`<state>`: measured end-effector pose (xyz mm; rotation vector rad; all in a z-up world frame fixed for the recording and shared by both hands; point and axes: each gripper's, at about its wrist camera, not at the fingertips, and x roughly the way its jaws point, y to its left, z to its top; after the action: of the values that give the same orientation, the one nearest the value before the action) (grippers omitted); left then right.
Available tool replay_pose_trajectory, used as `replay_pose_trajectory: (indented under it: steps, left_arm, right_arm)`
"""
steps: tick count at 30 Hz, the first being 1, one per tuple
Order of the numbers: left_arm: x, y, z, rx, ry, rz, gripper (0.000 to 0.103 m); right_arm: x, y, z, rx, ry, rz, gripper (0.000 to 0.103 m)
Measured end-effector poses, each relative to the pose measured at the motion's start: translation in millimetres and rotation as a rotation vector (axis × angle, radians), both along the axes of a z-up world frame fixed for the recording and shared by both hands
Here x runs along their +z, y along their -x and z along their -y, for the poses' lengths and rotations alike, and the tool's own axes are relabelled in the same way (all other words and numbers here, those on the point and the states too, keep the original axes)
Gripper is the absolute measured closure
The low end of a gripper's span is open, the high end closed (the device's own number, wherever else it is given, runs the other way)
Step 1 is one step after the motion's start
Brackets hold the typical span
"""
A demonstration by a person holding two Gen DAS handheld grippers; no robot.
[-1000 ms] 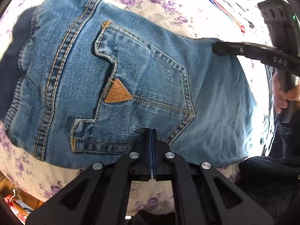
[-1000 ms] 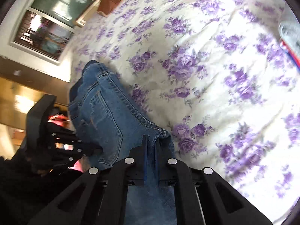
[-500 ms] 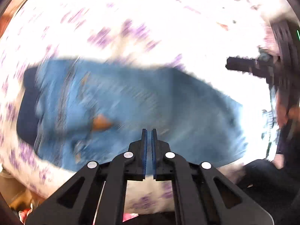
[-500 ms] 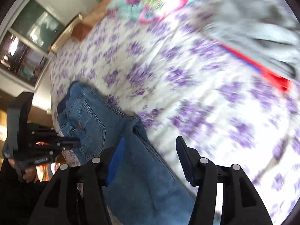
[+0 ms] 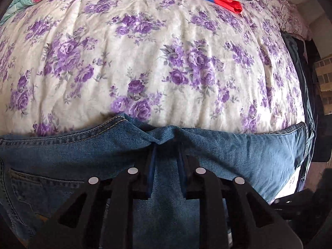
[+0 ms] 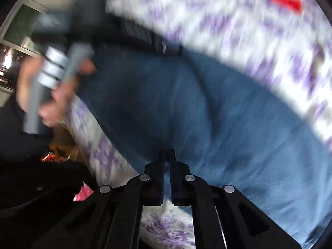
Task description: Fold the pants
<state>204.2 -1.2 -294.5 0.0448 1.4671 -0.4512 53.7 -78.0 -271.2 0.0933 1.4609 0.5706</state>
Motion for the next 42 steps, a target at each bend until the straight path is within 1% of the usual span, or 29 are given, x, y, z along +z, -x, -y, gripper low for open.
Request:
replay_pose_trajectory:
  steps: [1,2,5,6,8,9,10,11,12,14,15,16,18,19,21,22,24,25,26,29,32,35,36,37,38,40,42]
  left_arm:
    - [-1,1,1,0.005,-0.005,0.001,0.084]
    - [-1,1,2,0.007,-0.013,0.005,0.084]
    - [-2,6,7,0.005,-0.034,0.024,0.083]
    - [-2,7,9,0.010,-0.036,0.026,0.083]
    - [2,12,12,0.021,-0.041,0.022,0.084]
    - [6,15,11,0.022,-0.043,0.021,0.084]
    - [11,24,8,0.022,-0.040,0.026,0.084]
    - [16,32,4,0.016,-0.032,0.030,0.084]
    - [22,46,1,0.002,-0.009,0.037,0.084]
    - [28,73,3,-0.023,0.050,0.021,0.083]
    - [27,83,6,-0.036,0.065,0.006,0.083]
    - [21,98,10,-0.060,0.063,-0.017,0.083]
    - [5,120,11,-0.071,0.014,-0.053,0.083]
    - [-2,129,9,-0.065,0.009,-0.057,0.083]
    - [-2,134,3,-0.041,0.039,-0.049,0.083]
    - [-3,133,0,-0.031,0.052,-0.066,0.083]
    - [-3,132,-4,-0.025,0.060,-0.084,0.083]
    - [-3,132,-2,-0.031,0.053,-0.084,0.083]
    - [-3,133,-2,-0.038,0.044,-0.081,0.083]
    - [-3,136,4,-0.062,0.010,-0.066,0.083]
    - [-3,135,4,-0.067,0.006,-0.071,0.083]
    - [-6,136,5,-0.064,0.011,-0.078,0.083]
    - [-7,136,6,-0.063,0.013,-0.078,0.083]
    - [-7,137,3,-0.061,0.014,-0.079,0.083]
    - [-7,137,1,-0.061,0.012,-0.079,0.083]
    - [-5,139,-2,-0.055,0.012,-0.074,0.083]
    - [-3,140,-2,-0.046,0.014,-0.068,0.083]
  right_arm:
    - [-10,4,-4,0.013,0.014,-0.019,0.098]
    - [-10,6,-4,0.017,0.018,0.007,0.098]
    - [-3,5,3,-0.001,-0.008,0.003,0.099]
    - [2,5,9,-0.009,-0.022,0.009,0.097]
    - [21,10,29,-0.062,-0.040,0.066,0.087]
    - [35,16,46,-0.100,-0.063,0.107,0.064]
    - [53,24,68,-0.156,-0.079,0.157,0.034]
    - [66,35,89,-0.208,-0.080,0.194,0.025]
    - [77,46,113,-0.262,-0.080,0.223,0.023]
    - [86,75,160,-0.380,-0.096,0.229,0.022]
    - [86,93,185,-0.458,-0.107,0.216,0.022]
    - [83,108,203,-0.529,-0.120,0.195,0.022]
    - [70,139,239,-0.658,-0.151,0.146,0.022]
    - [58,154,251,-0.718,-0.172,0.123,0.022]
    - [38,172,268,-0.814,-0.205,0.082,0.022]
    - [29,178,279,-0.863,-0.225,0.059,0.022]
    - [6,183,278,-0.929,-0.302,0.039,0.022]
    - [-5,182,280,-0.953,-0.334,0.033,0.022]
    - [-16,180,273,-0.974,-0.357,0.024,0.022]
    - [-36,171,278,-1.048,-0.432,0.010,0.022]
    - [-43,161,288,-1.141,-0.507,0.053,0.022]
    - [-43,141,294,-1.184,-0.518,0.073,0.021]
    - [-40,136,293,-1.181,-0.498,0.083,0.030]
    - [-38,130,291,-1.175,-0.454,0.093,0.060]
    - [-38,126,289,-1.176,-0.411,0.095,0.074]
    - [-46,129,290,-1.198,-0.415,0.087,0.077]
    - [-44,131,288,-1.187,-0.388,0.098,0.077]
